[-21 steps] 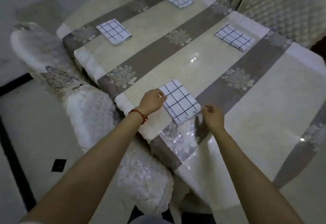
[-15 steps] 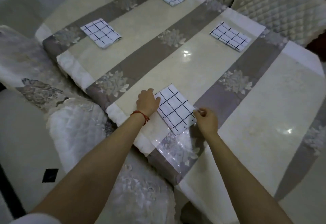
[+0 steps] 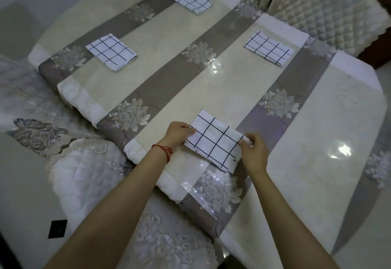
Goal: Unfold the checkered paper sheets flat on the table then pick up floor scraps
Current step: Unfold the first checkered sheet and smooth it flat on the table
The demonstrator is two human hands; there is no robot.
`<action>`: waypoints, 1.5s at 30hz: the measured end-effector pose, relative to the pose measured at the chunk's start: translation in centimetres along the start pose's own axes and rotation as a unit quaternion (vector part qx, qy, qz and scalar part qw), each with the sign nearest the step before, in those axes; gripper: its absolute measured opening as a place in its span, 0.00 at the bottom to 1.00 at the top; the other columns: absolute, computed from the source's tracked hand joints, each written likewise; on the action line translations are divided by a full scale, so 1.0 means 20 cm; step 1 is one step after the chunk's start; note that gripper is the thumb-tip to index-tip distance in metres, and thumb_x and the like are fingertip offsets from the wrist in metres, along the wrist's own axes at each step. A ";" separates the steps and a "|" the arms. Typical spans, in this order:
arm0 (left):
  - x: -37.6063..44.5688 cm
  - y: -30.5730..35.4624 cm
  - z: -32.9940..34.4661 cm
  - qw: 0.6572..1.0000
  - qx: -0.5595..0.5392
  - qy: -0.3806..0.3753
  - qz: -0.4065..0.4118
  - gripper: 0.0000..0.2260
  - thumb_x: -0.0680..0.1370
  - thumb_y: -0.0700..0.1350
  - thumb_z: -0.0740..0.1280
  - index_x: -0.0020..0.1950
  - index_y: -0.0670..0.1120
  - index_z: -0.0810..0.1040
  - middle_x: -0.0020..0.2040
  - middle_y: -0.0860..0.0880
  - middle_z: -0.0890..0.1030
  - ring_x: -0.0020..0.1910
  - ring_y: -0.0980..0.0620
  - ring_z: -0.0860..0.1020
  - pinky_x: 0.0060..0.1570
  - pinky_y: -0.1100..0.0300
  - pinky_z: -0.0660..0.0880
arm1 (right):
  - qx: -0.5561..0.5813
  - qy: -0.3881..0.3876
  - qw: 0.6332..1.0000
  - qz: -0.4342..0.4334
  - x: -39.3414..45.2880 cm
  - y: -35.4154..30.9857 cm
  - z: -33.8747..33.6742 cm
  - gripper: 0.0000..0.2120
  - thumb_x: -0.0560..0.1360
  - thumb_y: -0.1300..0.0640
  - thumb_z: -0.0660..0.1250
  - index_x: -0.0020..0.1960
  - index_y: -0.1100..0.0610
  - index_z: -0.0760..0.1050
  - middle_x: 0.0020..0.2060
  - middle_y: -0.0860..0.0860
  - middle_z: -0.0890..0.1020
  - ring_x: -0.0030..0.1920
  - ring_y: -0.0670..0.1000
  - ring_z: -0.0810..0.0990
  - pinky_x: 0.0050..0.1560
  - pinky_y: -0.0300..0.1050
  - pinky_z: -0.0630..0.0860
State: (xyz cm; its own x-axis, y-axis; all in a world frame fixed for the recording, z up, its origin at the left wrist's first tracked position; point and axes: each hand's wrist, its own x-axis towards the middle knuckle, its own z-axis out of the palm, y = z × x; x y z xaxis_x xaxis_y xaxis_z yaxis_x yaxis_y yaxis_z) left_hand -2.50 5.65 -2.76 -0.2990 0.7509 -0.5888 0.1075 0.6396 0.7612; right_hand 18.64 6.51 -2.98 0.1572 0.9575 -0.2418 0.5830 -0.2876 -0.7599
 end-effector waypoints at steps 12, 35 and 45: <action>-0.70 0.22 0.12 0.960 -0.260 -0.017 0.100 0.10 0.77 0.45 0.63 0.44 0.44 0.82 0.38 0.47 0.83 0.35 0.57 0.82 0.35 0.65 0.78 | 0.155 -0.133 0.958 -0.200 -0.49 -0.32 -0.14 0.11 0.72 0.52 0.69 0.45 0.36 0.72 0.37 0.30 0.79 0.42 0.32 0.77 0.39 0.22 0.70; -1.14 0.15 0.23 0.915 -0.103 0.188 0.342 0.06 0.74 0.42 0.68 0.37 0.48 0.78 0.33 0.51 0.80 0.35 0.56 0.76 0.39 0.59 0.74 | 0.333 -0.132 0.914 -0.190 -0.62 -0.43 -0.53 0.16 0.77 0.61 0.60 0.36 0.73 0.71 0.31 0.61 0.72 0.34 0.52 0.73 0.34 0.34 0.77; -1.08 0.31 -0.16 0.914 -0.148 0.225 0.304 0.11 0.72 0.40 0.70 0.31 0.38 0.78 0.28 0.49 0.76 0.31 0.54 0.71 0.34 0.60 0.68 | 0.229 -0.015 0.950 -0.210 -0.34 -0.43 -0.76 0.14 0.75 0.61 0.65 0.31 0.62 0.69 0.29 0.55 0.67 0.32 0.48 0.65 0.32 0.41 0.59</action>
State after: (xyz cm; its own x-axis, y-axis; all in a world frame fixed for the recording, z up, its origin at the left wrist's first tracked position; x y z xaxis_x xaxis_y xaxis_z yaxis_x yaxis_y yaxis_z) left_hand 1.64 -7.12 15.52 -0.6366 0.7661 0.0885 0.1428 0.0043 0.9897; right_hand 24.64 2.83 14.31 -0.0395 0.9907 0.1301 0.1791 0.1351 -0.9745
